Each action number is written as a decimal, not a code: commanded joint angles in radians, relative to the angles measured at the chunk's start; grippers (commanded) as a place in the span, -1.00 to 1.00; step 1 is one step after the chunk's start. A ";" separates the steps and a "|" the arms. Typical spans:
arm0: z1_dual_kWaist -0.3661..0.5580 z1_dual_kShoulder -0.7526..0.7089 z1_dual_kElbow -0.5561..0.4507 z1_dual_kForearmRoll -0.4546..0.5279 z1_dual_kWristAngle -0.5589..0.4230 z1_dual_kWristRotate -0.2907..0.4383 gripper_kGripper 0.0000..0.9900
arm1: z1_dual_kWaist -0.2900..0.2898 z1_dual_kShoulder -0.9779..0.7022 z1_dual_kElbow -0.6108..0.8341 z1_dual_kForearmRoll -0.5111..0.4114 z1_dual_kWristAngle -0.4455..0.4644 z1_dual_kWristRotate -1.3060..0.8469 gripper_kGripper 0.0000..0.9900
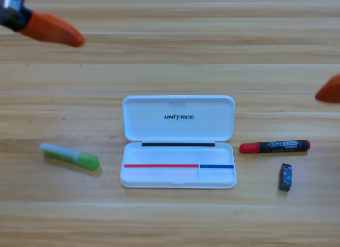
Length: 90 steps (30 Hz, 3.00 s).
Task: Clean up eraser and pencils
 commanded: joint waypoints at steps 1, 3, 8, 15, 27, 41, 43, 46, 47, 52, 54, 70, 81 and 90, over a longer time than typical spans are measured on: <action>0.221 0.072 0.022 0.025 0.008 0.174 1.00 | -0.046 0.234 -0.066 0.157 -0.115 0.047 0.98; 0.272 0.109 0.023 0.040 0.007 0.228 1.00 | -0.054 0.303 -0.088 0.178 -0.108 0.061 1.00; 0.372 0.241 0.020 0.103 -0.013 0.312 1.00 | -0.064 0.454 -0.111 0.183 -0.113 0.219 1.00; 0.418 0.424 0.043 0.172 -0.038 0.355 0.99 | -0.066 0.576 -0.123 0.187 -0.039 0.250 1.00; 0.418 0.540 0.144 0.118 -0.073 0.283 1.00 | -0.074 0.672 -0.103 0.187 -0.059 0.564 0.98; 0.418 0.585 0.261 0.015 -0.108 0.260 1.00 | -0.081 0.789 -0.082 0.098 -0.035 0.730 0.72; 0.418 0.585 0.275 0.003 -0.111 0.260 1.00 | -0.081 0.796 -0.074 0.074 -0.033 0.730 0.69; 0.416 0.586 0.285 -0.008 -0.113 0.262 1.00 | -0.080 0.812 -0.071 0.043 -0.035 0.733 0.66; 0.418 0.586 0.292 -0.011 -0.115 0.262 1.00 | -0.081 0.818 -0.070 0.037 -0.035 0.736 0.66; 0.418 0.588 0.310 -0.027 -0.115 0.263 1.00 | -0.081 0.832 -0.068 0.035 0.002 0.742 0.17; 0.418 0.589 0.316 -0.032 -0.115 0.263 1.00 | -0.080 0.832 -0.068 0.032 0.017 0.741 -0.36; 0.418 0.597 0.324 -0.061 -0.122 0.262 1.00 | 0.035 0.655 -0.263 0.302 -0.015 -0.244 -1.00; 0.416 0.597 0.387 -0.162 -0.125 0.251 1.00 | 0.101 0.787 -0.430 0.302 0.001 -0.654 -1.00; 0.416 0.597 0.459 -0.265 -0.124 0.250 1.00 | 0.136 0.895 -0.528 0.302 0.007 -0.706 -1.00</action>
